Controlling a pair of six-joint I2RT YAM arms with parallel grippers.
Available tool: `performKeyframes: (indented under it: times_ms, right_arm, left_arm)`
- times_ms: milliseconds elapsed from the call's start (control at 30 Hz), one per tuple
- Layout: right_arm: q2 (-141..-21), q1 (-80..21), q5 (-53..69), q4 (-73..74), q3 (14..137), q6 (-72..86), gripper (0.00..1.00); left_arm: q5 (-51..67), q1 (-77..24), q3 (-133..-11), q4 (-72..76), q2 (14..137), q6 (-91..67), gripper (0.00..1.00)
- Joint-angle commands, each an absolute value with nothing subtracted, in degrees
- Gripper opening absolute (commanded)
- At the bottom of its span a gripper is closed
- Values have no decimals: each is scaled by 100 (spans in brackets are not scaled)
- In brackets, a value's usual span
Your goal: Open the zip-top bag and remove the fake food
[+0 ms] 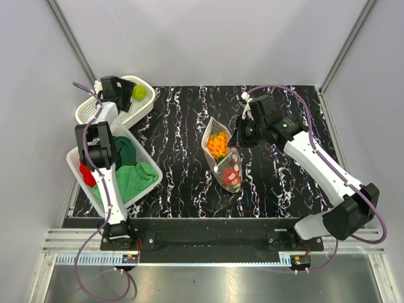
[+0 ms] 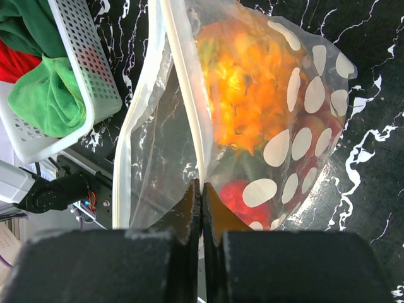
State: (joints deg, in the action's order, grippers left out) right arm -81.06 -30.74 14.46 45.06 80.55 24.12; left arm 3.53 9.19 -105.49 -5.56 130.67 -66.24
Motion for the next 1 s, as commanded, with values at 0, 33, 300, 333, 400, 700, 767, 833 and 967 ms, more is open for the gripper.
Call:
performKeyframes:
  times_ms: [0, 33, 300, 333, 400, 700, 767, 833, 967]
  right_arm:
    - [-7928, -3067, 1512, 4447, 8068, 2329, 0]
    - [-7867, -3076, 1520, 4465, 8042, 2312, 0]
    - [-7559, -3067, 1389, 4623, 7770, 2031, 0]
    - [-7611, -3076, 1406, 4684, 7813, 2004, 0]
    - [-7603, -3076, 1494, 4843, 7962, 1969, 0]
    - [-7506, -3076, 1582, 4623, 7893, 1837, 0]
    - [-7523, -3076, 1678, 4597, 7875, 1854, 0]
    - [-7506, -3076, 1749, 4562, 7858, 1907, 0]
    - [-7374, -3076, 1820, 4597, 7823, 1969, 0]
  left_arm:
    - [492, 932, -10284, -615, 12350, -6389, 99]
    - [527, 923, -10127, -624, 12070, -6424, 99]
    - [2265, 493, -7852, -26, 10399, -6101, 86]
    - [2729, 318, -7622, -18, 10076, -6074, 83]
    - [2961, 28, -7096, -79, 9618, -5733, 82]
    - [601, -3416, -7259, -1317, 7436, -3906, 54]
    - [-17, -4006, -7339, -1572, 7435, -3640, 48]
    - [-236, -4252, -7426, -1800, 7688, -3341, 41]
    - [-641, -4684, -7856, -2442, 8147, -2770, 35]
